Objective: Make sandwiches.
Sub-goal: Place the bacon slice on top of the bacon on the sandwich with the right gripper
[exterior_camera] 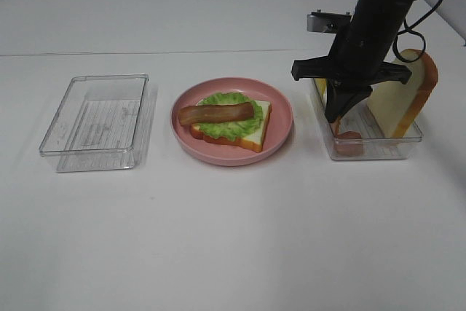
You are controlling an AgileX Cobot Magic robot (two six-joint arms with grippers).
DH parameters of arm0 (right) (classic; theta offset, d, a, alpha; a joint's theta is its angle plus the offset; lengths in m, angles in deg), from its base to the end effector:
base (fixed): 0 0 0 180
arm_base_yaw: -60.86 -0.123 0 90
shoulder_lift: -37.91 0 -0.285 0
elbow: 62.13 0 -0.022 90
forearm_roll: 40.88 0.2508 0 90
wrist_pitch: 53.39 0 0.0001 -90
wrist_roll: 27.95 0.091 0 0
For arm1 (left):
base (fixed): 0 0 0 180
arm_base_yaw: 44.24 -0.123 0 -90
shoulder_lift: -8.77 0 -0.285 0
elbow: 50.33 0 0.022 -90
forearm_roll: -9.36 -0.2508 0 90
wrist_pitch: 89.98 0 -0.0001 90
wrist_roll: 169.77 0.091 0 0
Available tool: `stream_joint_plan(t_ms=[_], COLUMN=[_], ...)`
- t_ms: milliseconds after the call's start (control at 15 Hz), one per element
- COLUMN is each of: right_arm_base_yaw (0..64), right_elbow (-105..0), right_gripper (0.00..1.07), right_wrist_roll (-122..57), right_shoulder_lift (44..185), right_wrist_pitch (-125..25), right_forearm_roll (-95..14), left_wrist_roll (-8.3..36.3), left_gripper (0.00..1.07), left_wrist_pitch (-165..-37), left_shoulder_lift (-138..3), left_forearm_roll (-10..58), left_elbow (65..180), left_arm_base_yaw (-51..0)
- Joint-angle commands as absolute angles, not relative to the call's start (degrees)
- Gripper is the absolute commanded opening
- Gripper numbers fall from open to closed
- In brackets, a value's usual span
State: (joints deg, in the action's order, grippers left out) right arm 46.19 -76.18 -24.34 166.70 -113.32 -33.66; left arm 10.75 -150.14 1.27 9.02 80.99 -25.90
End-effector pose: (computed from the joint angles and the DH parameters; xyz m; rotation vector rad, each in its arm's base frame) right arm 0.4078 0.1170 0.1701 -0.2064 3.0547 0.1920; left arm -0.0045 0.0020 0.2776 0.3333 2.0082 -0.1887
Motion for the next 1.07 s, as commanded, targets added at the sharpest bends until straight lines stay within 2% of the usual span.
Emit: stream_joint_plan(t_ms=[67, 667, 733, 800, 1067], right_arm_base_yaw=[46.0, 46.0, 46.0, 46.0, 46.0], right_elbow=[-76.6, -76.6, -76.6, -76.6, -76.6], right_gripper=[0.0, 0.0, 0.0, 0.0, 0.0], right_wrist_roll=[-24.5, -25.5, -27.4, -31.8, -42.6], right_shoulder_lift=[166.8, 154.0, 152.3, 149.1, 150.7], right_wrist_pitch=[-114.3, -114.9, -114.5, -113.8, -111.9], right_forearm_roll=[-34.0, -31.2, -28.7, -20.6, -2.7], left_wrist_roll=[10.8, 10.8, 10.8, 10.8, 10.8], left_gripper=[0.81, 0.81, 0.81, 0.81, 0.81], left_wrist_pitch=[-149.9, -149.9, -149.9, -149.9, -149.9], left_shoulder_lift=[2.5, 2.5, 2.5, 2.5, 2.5], left_forearm_roll=[9.4, 9.4, 9.4, 9.4, 9.4], left_elbow=[81.0, 81.0, 81.0, 81.0, 81.0], left_arm_base_yaw=[-25.8, -25.8, -25.8, -25.8, -25.8])
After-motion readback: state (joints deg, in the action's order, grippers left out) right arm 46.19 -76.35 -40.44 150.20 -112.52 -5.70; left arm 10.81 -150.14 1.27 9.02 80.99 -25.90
